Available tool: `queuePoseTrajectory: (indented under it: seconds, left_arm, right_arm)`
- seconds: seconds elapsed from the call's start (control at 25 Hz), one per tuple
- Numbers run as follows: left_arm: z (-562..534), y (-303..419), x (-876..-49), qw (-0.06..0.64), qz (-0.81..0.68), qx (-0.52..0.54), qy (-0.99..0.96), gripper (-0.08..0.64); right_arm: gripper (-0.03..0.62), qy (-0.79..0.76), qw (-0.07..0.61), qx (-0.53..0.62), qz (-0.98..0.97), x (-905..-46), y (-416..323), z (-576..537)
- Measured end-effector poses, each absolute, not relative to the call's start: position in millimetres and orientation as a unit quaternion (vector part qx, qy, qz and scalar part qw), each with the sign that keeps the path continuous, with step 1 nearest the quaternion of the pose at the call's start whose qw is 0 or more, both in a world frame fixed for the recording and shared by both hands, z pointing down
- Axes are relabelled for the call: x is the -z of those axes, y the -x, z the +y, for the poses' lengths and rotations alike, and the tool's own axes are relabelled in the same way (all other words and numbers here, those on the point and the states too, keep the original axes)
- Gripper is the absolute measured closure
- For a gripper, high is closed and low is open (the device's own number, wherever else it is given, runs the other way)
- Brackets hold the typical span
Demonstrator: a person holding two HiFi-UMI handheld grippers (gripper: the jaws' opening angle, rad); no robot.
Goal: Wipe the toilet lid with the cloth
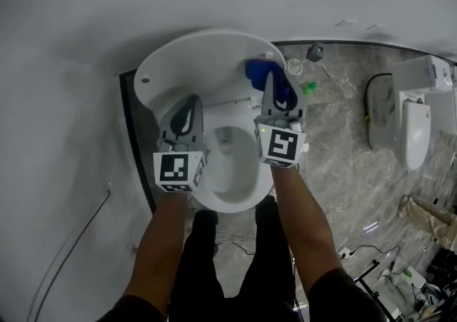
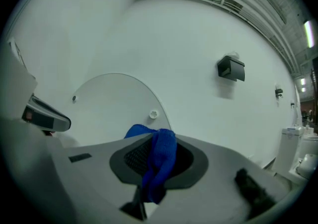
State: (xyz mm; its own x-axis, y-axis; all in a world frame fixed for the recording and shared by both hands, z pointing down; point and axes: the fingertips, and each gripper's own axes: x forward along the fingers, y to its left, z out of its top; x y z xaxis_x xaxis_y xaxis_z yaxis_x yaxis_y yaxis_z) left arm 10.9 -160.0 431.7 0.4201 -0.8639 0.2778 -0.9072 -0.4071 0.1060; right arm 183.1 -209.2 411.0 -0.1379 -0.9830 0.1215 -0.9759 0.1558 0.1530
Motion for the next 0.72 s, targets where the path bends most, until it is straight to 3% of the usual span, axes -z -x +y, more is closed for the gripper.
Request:
queuePoseTrajectory:
  seconds: [0.24, 0.72]
  left_arm:
    - [-149.4, 7.9, -445.1, 0.131, -0.552, -0.088, -0.819, 0.548]
    - [-119.5, 134.2, -477.4, 0.149, -0.601, -0.116, -0.776, 0.548]
  right_arm:
    - [0.532, -0.617, 0.079, 0.021, -0.783, -415.1, -144.1, -181.3]
    - [0.532, -0.48, 0.089, -0.04, -0.872, -476.0, 54.9, -147.6]
